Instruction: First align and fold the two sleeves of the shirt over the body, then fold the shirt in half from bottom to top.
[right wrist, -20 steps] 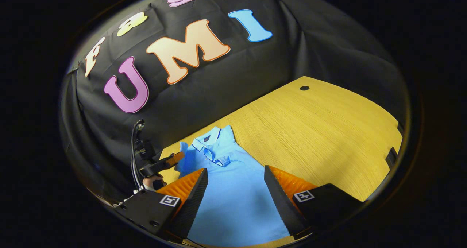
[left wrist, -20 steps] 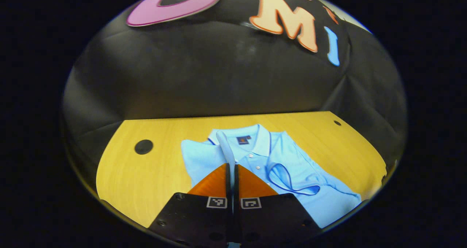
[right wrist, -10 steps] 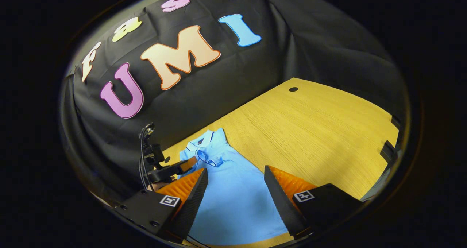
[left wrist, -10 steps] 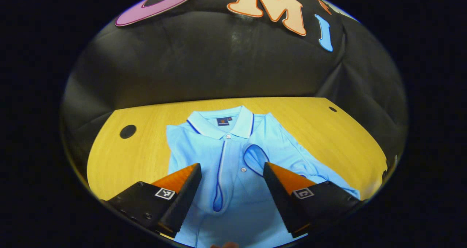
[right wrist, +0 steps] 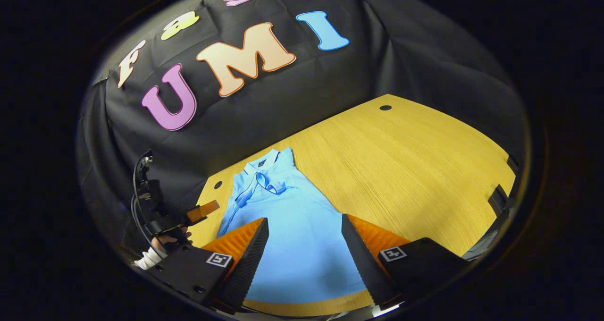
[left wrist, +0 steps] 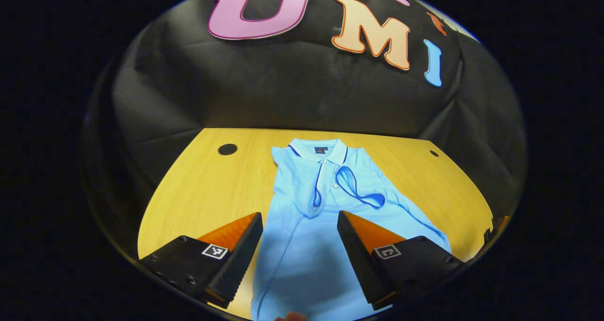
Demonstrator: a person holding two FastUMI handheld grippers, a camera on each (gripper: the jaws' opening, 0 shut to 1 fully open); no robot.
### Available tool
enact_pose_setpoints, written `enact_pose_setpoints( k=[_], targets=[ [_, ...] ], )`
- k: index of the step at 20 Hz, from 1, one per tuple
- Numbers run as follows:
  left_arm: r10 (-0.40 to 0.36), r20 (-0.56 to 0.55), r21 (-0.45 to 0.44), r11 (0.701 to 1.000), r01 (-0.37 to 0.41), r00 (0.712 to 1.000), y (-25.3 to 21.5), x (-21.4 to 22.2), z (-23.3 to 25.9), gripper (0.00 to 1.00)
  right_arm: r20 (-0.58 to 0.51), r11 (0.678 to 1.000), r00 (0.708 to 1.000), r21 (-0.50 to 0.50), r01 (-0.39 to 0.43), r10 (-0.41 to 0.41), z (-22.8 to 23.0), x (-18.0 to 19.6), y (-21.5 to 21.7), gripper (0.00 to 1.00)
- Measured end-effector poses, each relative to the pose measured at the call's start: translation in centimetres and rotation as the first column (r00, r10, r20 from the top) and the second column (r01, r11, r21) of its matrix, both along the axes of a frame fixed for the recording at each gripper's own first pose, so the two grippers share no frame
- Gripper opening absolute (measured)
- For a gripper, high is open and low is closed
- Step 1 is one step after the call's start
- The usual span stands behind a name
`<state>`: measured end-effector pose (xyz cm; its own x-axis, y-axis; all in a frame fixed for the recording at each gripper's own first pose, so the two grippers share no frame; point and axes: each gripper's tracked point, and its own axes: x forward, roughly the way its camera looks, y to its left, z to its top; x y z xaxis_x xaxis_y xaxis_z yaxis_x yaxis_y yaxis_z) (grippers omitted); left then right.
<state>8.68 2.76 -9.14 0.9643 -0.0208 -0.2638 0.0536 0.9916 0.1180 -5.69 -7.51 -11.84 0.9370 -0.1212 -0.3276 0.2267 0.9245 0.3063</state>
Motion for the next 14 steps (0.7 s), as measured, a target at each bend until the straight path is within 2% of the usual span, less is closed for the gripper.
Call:
enact_pose_setpoints(
  k=[2,7,11,14],
  targets=[
    [0.053,0.01,0.014,0.999,-0.053,0.999,1.2,-4.2,-0.8,0.96,-0.018,0.999,0.999,-0.026,-0.042,0.041,-1.7,-1.0,-0.2,0.97],
    [0.154,-0.008,-0.05,0.987,-0.154,0.988,2.0,-14.5,-5.2,0.95,-0.09,0.984,0.986,-0.102,-0.15,0.141,-6.6,-4.3,0.2,0.97],
    [0.198,-0.041,-0.046,0.979,-0.2,0.979,2.6,-18.7,-9.5,0.96,-0.124,0.964,0.98,-0.202,-0.175,0.152,-9.6,-5.3,-0.6,0.97],
    [0.226,-0.062,-0.034,0.973,-0.229,0.972,3.0,-19.7,-12.4,0.96,-0.166,0.943,0.975,-0.275,-0.19,0.148,-12.4,-5.3,-1.4,0.97]
  ],
)
